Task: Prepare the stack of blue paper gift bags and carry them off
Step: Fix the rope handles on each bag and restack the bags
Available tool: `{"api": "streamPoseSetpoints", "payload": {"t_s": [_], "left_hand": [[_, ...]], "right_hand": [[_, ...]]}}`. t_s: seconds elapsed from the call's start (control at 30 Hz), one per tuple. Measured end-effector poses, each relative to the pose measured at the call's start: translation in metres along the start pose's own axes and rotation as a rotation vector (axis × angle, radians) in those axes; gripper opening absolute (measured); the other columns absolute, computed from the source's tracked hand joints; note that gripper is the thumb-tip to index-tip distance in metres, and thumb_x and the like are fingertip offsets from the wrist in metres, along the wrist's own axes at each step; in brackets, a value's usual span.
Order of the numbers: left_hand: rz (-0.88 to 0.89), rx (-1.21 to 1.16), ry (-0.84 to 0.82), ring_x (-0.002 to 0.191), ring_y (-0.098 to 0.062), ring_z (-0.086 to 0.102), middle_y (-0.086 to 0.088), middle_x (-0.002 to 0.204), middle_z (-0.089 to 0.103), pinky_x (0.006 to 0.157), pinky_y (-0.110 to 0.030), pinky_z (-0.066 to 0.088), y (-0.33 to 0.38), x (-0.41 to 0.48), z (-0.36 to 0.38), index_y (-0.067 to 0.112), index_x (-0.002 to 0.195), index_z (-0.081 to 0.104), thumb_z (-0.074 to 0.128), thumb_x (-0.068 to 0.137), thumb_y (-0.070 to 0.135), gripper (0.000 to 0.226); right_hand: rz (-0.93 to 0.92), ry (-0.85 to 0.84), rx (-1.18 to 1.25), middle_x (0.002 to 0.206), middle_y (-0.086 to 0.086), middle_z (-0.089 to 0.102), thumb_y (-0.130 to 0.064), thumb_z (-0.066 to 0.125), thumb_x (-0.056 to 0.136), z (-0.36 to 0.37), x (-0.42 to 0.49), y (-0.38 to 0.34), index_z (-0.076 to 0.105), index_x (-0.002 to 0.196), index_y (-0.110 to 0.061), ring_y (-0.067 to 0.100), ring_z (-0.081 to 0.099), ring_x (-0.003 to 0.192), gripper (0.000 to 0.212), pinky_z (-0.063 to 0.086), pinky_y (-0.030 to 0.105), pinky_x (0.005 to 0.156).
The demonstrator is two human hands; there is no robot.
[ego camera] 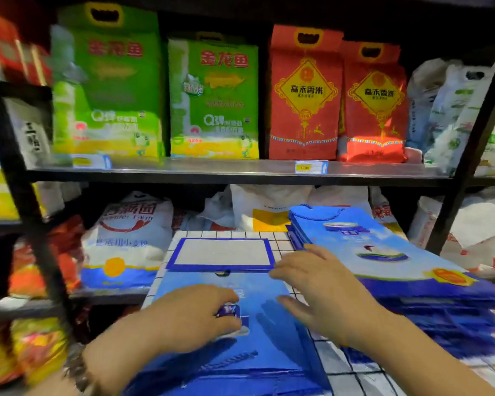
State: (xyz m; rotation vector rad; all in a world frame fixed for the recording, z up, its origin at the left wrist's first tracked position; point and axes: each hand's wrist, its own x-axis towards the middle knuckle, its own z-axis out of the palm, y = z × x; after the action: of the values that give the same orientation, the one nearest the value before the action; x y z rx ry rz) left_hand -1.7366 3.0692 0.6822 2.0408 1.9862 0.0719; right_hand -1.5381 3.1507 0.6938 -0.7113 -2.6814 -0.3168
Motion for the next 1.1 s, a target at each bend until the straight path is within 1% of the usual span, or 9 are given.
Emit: {"api": "streamPoseSetpoints", "payload": {"t_s": [0.13,0.27,0.4,0.5,0.63,0.7,0.83,0.93,1.1], "left_hand": [[-0.062,0.02,0.067,0.115,-0.011,0.048,0.009,0.128,0.05,0.097,-0.029,0.04,-0.031,-0.032,0.02,0.03,0.122,0.049,0.044,0.092,0.05,0.038],[-0.077,-0.008,0.159,0.129,-0.007,0.038,0.014,0.14,0.04,0.104,-0.026,0.034,-0.041,-0.046,0.038,0.035,0.131,0.045,0.04,0.094,0.049,0.04],[-0.058,-0.167,0.272,0.114,0.001,0.049,0.019,0.121,0.056,0.096,-0.022,0.039,-0.041,-0.057,0.045,0.035,0.113,0.059,0.045,0.087,0.058,0.037],[-0.081,-0.061,0.366,0.112,0.001,0.051,0.023,0.121,0.056,0.092,-0.019,0.041,-0.038,-0.066,0.047,0.039,0.118,0.054,0.051,0.09,0.044,0.028],[-0.133,0.072,0.605,0.083,-0.006,0.062,0.02,0.089,0.065,0.056,-0.021,0.044,-0.033,-0.079,0.043,0.037,0.09,0.063,0.052,0.09,0.034,0.011],[-0.16,0.064,0.617,0.074,-0.01,0.061,0.014,0.081,0.063,0.047,-0.018,0.031,-0.038,-0.085,0.045,0.031,0.083,0.062,0.058,0.086,0.04,0.01],[-0.048,0.146,0.497,0.062,-0.004,0.06,0.018,0.073,0.06,0.049,-0.011,0.029,-0.038,-0.085,0.048,0.034,0.08,0.063,0.048,0.074,0.059,0.03],[0.046,0.207,0.524,0.058,-0.011,0.059,0.013,0.068,0.059,0.044,-0.022,0.043,-0.036,-0.077,0.062,0.03,0.075,0.067,0.063,0.066,0.045,0.017],[0.006,0.201,0.556,0.057,-0.01,0.06,0.014,0.064,0.06,0.04,-0.025,0.044,-0.034,-0.076,0.059,0.03,0.069,0.068,0.041,0.08,0.04,0.032]], "right_hand": [[-0.037,-0.398,0.34,0.149,-0.02,0.027,-0.068,0.051,0.074,0.025,-0.007,-0.042,0.036,0.138,-0.039,-0.002,0.02,0.136,0.072,0.007,0.005,0.101],[0.02,-0.446,0.424,0.152,-0.02,0.019,-0.057,0.05,0.086,0.055,-0.003,-0.058,0.035,0.138,-0.042,-0.002,0.016,0.139,0.057,0.014,0.015,0.11],[0.099,-0.426,0.422,0.153,-0.019,0.019,-0.048,0.041,0.093,0.065,-0.001,-0.062,0.036,0.138,-0.041,0.0,0.015,0.141,0.045,0.017,0.021,0.113],[0.187,-0.399,0.484,0.148,-0.019,0.031,-0.046,0.039,0.095,0.066,-0.003,-0.062,0.043,0.134,-0.04,0.0,0.022,0.138,0.039,0.023,0.023,0.112],[0.284,-0.36,0.497,0.131,-0.014,0.055,-0.045,0.04,0.095,0.061,-0.016,-0.054,0.056,0.122,-0.032,0.009,0.046,0.125,0.034,0.039,0.033,0.101],[0.321,-0.342,0.557,0.132,-0.02,0.052,-0.044,0.043,0.093,0.06,-0.026,-0.049,0.057,0.121,-0.036,0.0,0.041,0.128,0.032,0.037,0.028,0.104],[0.38,-0.301,0.652,0.128,-0.032,0.042,-0.04,0.048,0.09,0.066,-0.037,-0.048,0.057,0.12,-0.039,-0.013,0.033,0.126,0.031,0.032,0.023,0.109],[0.392,-0.281,0.703,0.122,-0.035,0.043,-0.04,0.051,0.088,0.07,-0.04,-0.048,0.058,0.115,-0.043,-0.016,0.033,0.124,0.027,0.03,0.019,0.108],[0.383,-0.254,0.759,0.123,-0.032,0.045,-0.037,0.056,0.087,0.073,-0.042,-0.045,0.056,0.112,-0.045,-0.017,0.032,0.123,0.026,0.027,0.011,0.104]]}}
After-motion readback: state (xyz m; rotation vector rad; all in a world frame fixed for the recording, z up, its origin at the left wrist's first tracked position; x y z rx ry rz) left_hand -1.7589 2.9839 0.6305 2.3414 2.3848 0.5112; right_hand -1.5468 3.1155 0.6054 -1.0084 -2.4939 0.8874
